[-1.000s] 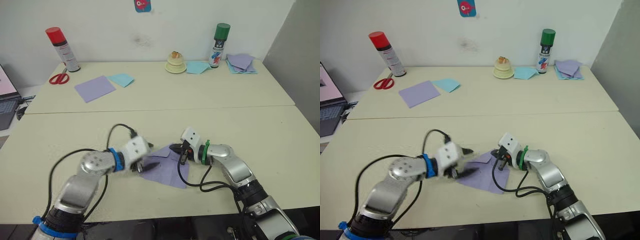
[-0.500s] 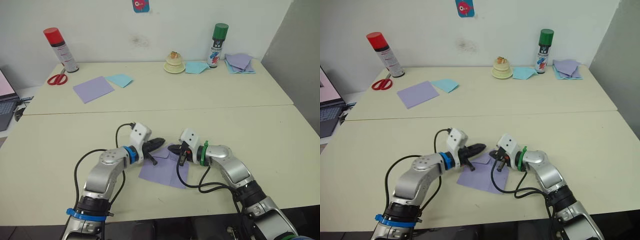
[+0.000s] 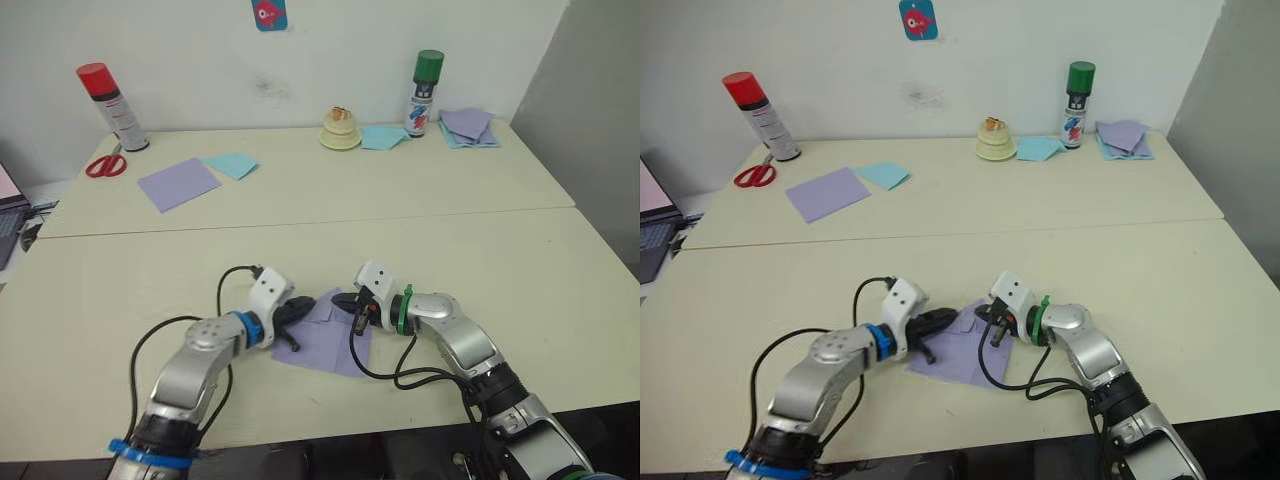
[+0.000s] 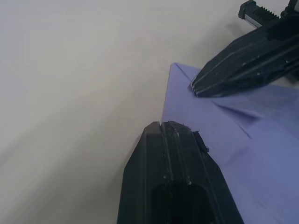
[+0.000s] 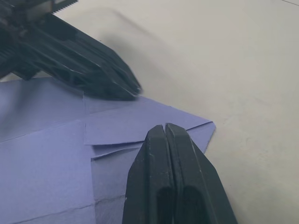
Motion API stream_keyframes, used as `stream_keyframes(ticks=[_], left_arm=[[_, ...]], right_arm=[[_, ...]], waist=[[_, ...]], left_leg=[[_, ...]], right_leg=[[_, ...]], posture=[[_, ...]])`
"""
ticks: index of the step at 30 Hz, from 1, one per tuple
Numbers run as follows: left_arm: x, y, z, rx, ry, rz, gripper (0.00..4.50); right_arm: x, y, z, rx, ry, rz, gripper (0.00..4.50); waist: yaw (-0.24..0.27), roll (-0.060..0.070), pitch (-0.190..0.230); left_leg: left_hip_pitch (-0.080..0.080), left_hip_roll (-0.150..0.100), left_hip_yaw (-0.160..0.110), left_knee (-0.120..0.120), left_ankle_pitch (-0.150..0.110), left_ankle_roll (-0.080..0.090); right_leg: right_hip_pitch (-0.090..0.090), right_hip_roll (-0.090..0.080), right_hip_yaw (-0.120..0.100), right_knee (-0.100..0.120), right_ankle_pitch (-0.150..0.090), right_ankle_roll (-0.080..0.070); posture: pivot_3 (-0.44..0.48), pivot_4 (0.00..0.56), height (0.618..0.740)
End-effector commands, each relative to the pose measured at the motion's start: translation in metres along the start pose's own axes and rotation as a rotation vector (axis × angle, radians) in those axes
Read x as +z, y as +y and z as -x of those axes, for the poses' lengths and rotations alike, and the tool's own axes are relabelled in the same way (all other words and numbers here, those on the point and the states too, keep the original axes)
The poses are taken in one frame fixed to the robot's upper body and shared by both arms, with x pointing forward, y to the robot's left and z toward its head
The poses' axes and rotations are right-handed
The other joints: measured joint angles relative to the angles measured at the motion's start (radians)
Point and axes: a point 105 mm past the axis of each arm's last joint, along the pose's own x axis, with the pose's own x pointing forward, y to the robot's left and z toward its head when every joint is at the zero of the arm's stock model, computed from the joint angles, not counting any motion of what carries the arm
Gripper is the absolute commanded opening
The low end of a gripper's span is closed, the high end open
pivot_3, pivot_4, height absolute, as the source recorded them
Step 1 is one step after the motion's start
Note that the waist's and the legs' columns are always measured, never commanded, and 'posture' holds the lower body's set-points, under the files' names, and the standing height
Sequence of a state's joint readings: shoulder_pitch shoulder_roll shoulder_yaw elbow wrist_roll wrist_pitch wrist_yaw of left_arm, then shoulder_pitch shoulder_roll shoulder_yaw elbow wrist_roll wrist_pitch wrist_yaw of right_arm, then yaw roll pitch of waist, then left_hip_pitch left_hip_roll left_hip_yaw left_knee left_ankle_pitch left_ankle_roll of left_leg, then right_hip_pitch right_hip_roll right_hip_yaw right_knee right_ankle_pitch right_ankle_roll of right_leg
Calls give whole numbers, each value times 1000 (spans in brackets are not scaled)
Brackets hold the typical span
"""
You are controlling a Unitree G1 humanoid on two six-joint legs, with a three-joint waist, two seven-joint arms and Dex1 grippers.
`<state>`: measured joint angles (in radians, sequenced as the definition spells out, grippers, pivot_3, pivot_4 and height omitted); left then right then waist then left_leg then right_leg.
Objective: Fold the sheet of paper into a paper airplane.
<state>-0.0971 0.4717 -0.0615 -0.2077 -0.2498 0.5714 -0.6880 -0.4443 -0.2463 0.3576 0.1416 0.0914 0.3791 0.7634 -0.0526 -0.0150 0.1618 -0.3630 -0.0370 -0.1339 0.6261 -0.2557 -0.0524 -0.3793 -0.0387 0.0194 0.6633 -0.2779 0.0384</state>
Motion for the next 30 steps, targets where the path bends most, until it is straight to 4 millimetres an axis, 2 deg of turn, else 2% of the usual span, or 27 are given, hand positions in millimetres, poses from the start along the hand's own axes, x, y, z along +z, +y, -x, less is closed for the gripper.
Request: stream_keyframes(ticks=[1,4,7,13,18,22,24,30], left_arm=[[-8,10,16,42,39,57,56],[23,7,18,10,-90,50,56],[35,4,9,-8,-123,40,56],[15,-12,-18,-67,-22,-34,56],[-2,-18,-26,-99,39,-50,56],[-6,-20,-27,-113,57,-65,56],[-6,-21,-27,-119,59,-67,56],[-5,-27,-26,-140,43,-43,56]], right_arm=[[-8,-2,-1,0,33,-9,0],[-6,-2,-2,4,26,-7,0],[-2,-4,-2,0,4,-8,0],[13,-3,-8,-12,-60,-21,0],[22,1,-15,-17,-79,-16,0],[1,-4,-12,-53,33,57,0],[-10,-16,-5,-117,82,54,0],[-20,-45,16,-281,109,21,0]], waist=[[0,0,0],[2,0,0],[7,0,0],[11,0,0],[19,0,1],[21,0,1],[21,0,0],[23,1,-2]], left_leg=[[0,0,0,0,0,0],[0,0,0,0,0,0],[-1,-1,-1,1,0,0],[-1,-3,1,1,0,0],[-2,-2,0,-1,0,0],[-2,-3,0,0,0,0],[-2,-4,0,0,0,0],[-1,-4,0,0,0,0]], right_leg=[[0,0,0,0,0,0],[0,0,-1,0,0,0],[0,0,-1,0,0,0],[0,1,1,0,2,-3],[-2,0,-1,0,3,-5],[-1,0,-1,-1,0,-1],[0,0,0,-1,0,0],[1,0,-1,-1,0,0]], posture=[[0,150,740],[0,150,740],[0,150,740],[0,150,740],[0,150,740],[0,150,740],[0,150,740],[0,150,740]])
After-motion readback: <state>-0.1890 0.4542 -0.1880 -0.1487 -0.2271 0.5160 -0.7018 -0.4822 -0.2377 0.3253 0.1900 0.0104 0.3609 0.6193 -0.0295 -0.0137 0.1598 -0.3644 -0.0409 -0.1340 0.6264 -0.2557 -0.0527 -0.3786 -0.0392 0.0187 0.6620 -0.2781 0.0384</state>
